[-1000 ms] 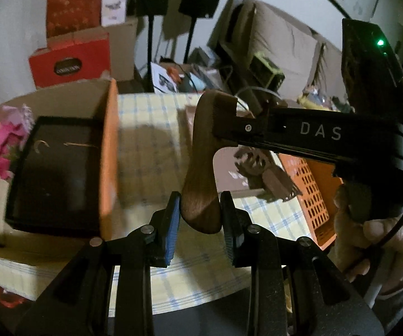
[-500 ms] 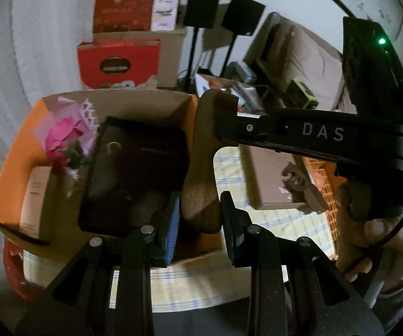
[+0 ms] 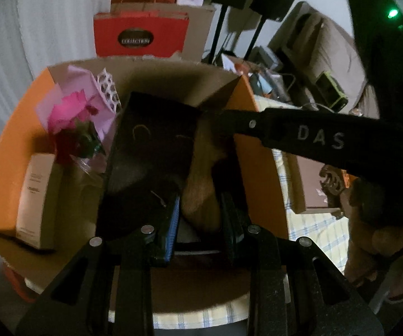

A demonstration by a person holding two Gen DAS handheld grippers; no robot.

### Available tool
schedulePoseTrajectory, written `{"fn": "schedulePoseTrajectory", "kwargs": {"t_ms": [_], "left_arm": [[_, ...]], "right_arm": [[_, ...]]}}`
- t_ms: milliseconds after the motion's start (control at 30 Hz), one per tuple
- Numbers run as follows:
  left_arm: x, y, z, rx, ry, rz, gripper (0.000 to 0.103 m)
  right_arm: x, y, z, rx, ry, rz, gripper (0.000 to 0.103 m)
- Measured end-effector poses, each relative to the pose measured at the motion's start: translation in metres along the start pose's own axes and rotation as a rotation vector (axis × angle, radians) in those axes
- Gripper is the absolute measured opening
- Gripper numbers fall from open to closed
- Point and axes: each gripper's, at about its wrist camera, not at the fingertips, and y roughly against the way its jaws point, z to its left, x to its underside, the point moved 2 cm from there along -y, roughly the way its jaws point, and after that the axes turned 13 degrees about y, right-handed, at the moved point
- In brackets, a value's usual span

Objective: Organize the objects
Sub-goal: 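Lift the long wooden comb with the left tool and lower it onto the black tray, then open the left tool to release the comb and withdraw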

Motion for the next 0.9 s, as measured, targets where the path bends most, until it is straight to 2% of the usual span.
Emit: {"fn": "schedulePoseTrajectory", "kwargs": {"t_ms": [167, 367, 467, 633, 900], "left_arm": [[-0.001, -0.016, 0.004, -0.008, 0.022, 0.035, 0.024], [-0.001, -0.013, 0.008, 0.005, 0.035, 0.025, 0.028], [-0.001, -0.005, 0.007, 0.007, 0.032, -0.001, 0.039], [0.001, 0.009, 0.002, 0.016, 0.031, -0.037, 0.063], [0.003, 0.022, -0.002, 0.018, 0.025, -0.04, 0.068]], "right_arm": [[-0.003, 0.0, 0.0, 0.041, 0.025, -0.001, 0.03], [0.001, 0.022, -0.004, 0.048, 0.025, -0.049, 0.031], [0.008, 0.04, -0.008, 0.058, 0.023, -0.079, 0.034], [0.021, 0.063, -0.013, 0.118, 0.042, -0.093, 0.042], [0.05, 0.089, -0.029, 0.157, 0.021, -0.112, 0.052]]}}
